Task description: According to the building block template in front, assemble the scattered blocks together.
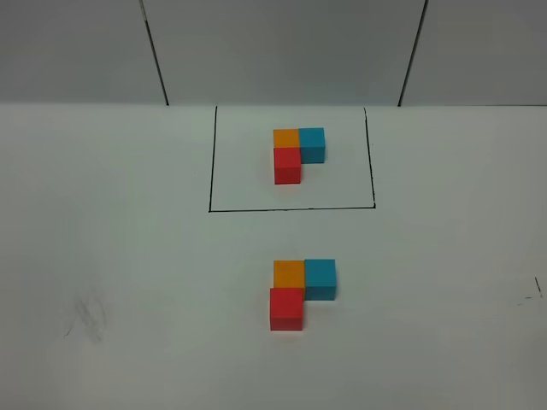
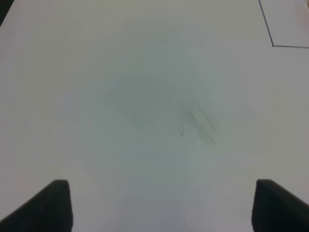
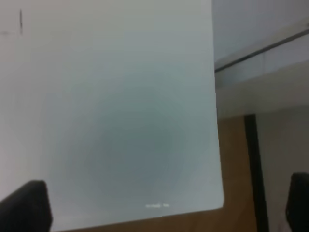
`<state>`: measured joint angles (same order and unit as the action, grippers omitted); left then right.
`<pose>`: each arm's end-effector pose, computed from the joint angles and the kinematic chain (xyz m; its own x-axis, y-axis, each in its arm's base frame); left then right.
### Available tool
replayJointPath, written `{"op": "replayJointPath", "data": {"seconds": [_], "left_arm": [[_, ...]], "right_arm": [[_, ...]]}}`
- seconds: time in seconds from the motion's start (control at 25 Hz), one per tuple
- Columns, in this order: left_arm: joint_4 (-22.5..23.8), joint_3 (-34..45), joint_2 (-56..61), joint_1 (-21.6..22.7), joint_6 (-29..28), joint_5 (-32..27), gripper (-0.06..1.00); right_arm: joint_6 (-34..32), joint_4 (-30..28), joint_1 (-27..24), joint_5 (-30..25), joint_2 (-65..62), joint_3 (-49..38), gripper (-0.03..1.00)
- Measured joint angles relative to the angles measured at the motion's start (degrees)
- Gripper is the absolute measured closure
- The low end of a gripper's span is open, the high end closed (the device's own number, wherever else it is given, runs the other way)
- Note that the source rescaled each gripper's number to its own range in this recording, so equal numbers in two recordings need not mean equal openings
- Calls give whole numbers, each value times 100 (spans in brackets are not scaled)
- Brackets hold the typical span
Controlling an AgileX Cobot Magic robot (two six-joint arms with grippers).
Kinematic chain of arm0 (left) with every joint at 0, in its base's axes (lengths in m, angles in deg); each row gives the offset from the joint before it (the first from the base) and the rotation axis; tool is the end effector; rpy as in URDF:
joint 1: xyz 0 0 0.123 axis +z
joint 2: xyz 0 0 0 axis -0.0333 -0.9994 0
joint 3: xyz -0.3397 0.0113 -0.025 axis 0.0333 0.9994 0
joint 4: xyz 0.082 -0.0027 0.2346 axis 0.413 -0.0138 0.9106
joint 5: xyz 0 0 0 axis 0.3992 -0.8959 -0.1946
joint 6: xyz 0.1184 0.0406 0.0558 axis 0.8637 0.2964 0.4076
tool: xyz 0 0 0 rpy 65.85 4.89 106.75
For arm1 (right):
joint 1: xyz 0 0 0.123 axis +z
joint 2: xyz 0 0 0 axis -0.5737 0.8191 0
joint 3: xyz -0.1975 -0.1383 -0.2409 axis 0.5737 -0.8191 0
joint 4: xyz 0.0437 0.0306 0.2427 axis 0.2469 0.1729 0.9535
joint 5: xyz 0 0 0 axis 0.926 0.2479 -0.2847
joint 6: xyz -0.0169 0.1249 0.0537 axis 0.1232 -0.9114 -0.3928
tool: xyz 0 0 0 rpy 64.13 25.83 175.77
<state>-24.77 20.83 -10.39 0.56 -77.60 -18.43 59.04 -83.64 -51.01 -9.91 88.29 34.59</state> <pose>-0.0257 0.0076 0.2542 -0.4615 -0.0536 -0.8855 -0.0519 0.9981 -0.0334 0.0539 -0.0451 0.3539 -0.8330 -0.1064 -0.5429 0.1211 0.9225 -0.3666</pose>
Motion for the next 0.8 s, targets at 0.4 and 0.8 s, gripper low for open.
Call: {"op": "replayJointPath", "data": {"seconds": [0.4,0.8], "left_arm": [[0,0,0,0,0,0,28],[0,0,0,0,0,0,28]], "right_arm": [[-136,842,1032,290,-1920,-1139,-3],[-136,1345,1619,757,-3580,-2162,-3]]}}
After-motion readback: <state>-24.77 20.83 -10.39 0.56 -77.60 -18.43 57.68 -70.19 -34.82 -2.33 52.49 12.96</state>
